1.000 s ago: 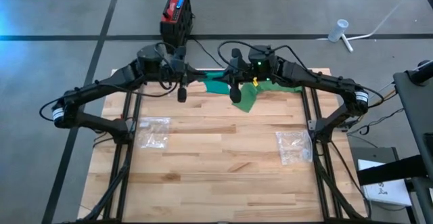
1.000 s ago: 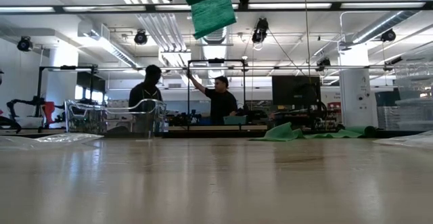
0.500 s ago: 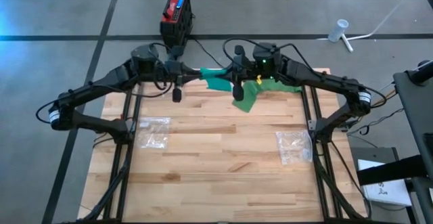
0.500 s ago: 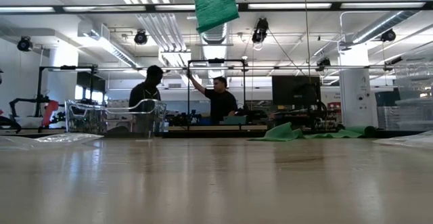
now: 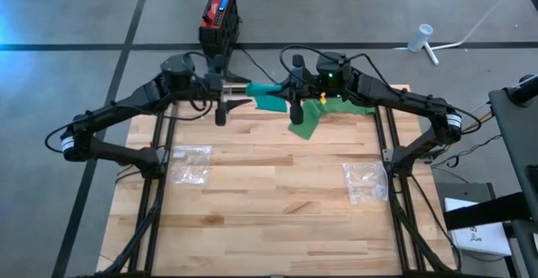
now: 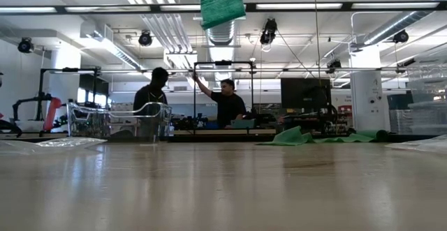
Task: Roll bandage
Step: Roll the blue bandage
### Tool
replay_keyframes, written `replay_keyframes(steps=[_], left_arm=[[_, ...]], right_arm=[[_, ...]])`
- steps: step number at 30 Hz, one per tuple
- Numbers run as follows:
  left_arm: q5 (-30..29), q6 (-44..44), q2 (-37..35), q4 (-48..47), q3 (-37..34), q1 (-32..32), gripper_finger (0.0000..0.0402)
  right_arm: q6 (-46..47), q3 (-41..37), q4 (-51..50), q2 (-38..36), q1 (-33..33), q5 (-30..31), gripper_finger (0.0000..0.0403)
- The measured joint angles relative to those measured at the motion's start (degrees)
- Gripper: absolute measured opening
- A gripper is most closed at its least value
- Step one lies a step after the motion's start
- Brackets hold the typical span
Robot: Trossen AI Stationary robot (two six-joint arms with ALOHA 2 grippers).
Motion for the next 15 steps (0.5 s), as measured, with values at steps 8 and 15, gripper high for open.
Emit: replay_keyframes(steps=[8, 15], left_arm=[[-0.41, 0.41, 3.20, 1.88, 0.00, -0.02, 0.0279], [-0.45, 0.18, 4.07, 1.90, 0.00, -0.04, 0.0165]], right_arm=[[0.11, -0.04, 0.00, 0.09, 0.00, 0.00, 0.0009], [0.26, -0.07, -0.67, 0.13, 0.00, 0.02, 0.0009]])
